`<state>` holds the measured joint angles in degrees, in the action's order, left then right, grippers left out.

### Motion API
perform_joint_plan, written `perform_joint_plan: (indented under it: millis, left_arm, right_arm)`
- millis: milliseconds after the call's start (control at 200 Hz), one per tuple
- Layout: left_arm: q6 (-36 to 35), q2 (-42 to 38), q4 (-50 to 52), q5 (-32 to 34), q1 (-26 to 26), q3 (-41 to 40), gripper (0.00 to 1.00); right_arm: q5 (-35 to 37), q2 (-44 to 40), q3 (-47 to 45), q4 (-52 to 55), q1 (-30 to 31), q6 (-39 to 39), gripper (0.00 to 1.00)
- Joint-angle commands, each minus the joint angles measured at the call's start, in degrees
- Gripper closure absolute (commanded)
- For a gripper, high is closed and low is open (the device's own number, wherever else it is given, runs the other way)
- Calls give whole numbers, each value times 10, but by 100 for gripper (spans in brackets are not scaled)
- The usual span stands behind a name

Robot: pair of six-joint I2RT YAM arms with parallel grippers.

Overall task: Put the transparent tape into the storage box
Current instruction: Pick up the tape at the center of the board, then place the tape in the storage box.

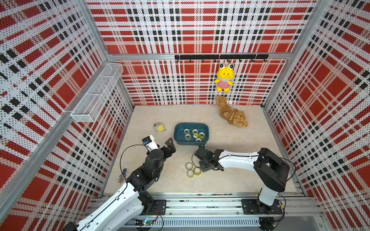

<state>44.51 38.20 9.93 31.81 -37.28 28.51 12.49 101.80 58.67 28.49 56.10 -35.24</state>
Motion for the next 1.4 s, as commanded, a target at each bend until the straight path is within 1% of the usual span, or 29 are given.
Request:
perform_joint_plan:
  millis: [0,145,276,516,657,687,707,722,757,822,937,1002,1128,1173,1193,1238,1273,1303,1323,1353,1393]
  left_arm:
    - [-10,-4,8,7,-3,1,1]
    - [-11,-4,8,6,-3,4,1]
    - [-12,-5,11,6,-4,8,1]
    - [-18,-7,12,17,-4,14,1]
    - [-27,-11,-1,22,2,12,1]
    - [-34,-12,-11,19,6,8,1]
    - [-38,-12,-18,16,10,5,1]
    - [-41,-11,-23,14,13,3,1]
    - [-49,-10,-34,4,22,-2,1]
    - [-54,-2,-50,-30,51,-5,1]
    - [-40,7,-62,-125,130,-6,1]
    - [-36,1,-66,-164,170,-11,1]
    - [-41,-19,-61,-192,221,-20,1]
    - [-43,-25,-56,-200,226,-22,1]
    - [-43,-28,-55,-204,246,-22,1]
    - [-42,-34,-53,-213,255,-24,1]
    - [-41,-37,-53,-218,259,-27,1]
    - [-40,-39,-53,-222,260,-28,1]
    - [-40,-40,-52,-224,261,-29,1]
    - [-39,-40,-52,-226,261,-31,1]
    - [-38,-40,-52,-230,261,-33,1]
  right_arm:
    - [13,18,-29,31,-4,-6,100]
    - [17,-8,-35,32,-5,-10,100]
    - [27,-49,-31,43,-8,-14,100]
    - [27,-126,4,68,-25,-5,100]
    - [-4,-146,54,60,-63,23,100]
    - [-29,-143,70,54,-73,31,100]
    - [-35,-137,83,52,-80,32,100]
    - [-39,-132,94,50,-84,49,100]
    - [-48,-115,124,51,-92,63,100]
    - [-64,-68,194,63,-104,88,100]
    - [-83,37,319,81,-116,120,100]
    - [-98,96,381,87,-120,127,100]
    - [-112,204,504,112,-122,136,100]
    - [-114,241,550,121,-122,136,100]
    - [-116,257,569,125,-123,137,100]
    - [-123,290,605,130,-123,136,100]
    - [-130,311,627,130,-123,137,96]
    - [-139,328,644,128,-123,137,91]
    - [-145,337,653,127,-123,137,86]
    - [-153,350,666,126,-124,135,74]
    - [-157,364,679,125,-124,134,64]
